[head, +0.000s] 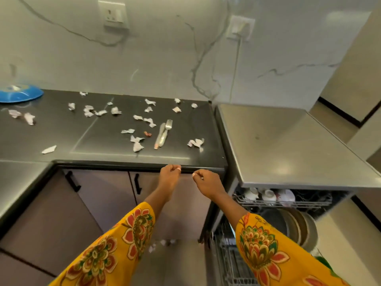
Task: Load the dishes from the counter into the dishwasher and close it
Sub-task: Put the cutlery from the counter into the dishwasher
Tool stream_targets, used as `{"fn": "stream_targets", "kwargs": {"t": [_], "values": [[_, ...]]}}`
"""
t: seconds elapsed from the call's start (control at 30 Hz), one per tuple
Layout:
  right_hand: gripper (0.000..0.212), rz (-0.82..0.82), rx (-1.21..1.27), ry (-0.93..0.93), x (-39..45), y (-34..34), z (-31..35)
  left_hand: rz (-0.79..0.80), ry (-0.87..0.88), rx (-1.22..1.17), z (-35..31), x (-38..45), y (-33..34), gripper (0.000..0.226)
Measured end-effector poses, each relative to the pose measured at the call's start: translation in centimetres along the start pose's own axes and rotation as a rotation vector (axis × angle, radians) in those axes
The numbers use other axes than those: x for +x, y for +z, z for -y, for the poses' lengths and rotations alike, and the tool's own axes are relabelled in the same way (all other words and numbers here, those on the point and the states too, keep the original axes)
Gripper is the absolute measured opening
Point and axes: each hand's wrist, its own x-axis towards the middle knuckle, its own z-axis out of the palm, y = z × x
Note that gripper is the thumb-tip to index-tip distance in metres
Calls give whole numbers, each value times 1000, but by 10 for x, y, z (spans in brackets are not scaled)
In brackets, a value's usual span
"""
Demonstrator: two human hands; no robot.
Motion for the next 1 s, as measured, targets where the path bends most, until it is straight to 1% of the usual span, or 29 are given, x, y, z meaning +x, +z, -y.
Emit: {"fn": "stream_targets", "kwargs": {"t": [0.1, 0.23, 0.4, 0.73, 0.9, 1.0], "values": [[27, 0, -5, -41, 22, 23, 38, -32, 0, 2, -7, 27, -41, 11], [26, -16, -22, -48, 45, 55, 74, -53, -1, -18, -12, 57, -85, 12], [25, -39, -28, -19, 58, 81, 100, -37, -31, -17, -13, 79, -117, 12], [22, -57, -42, 125, 86, 86, 100, 18, -69, -73, -9, 110, -119, 16], [23, -43, -13, 155, 111, 80, 94, 52, -93, -91, -17, 123, -104, 18], [25, -19, -43, 159, 133, 74, 91, 65, -99, -112, -28, 140, -93, 20]]}}
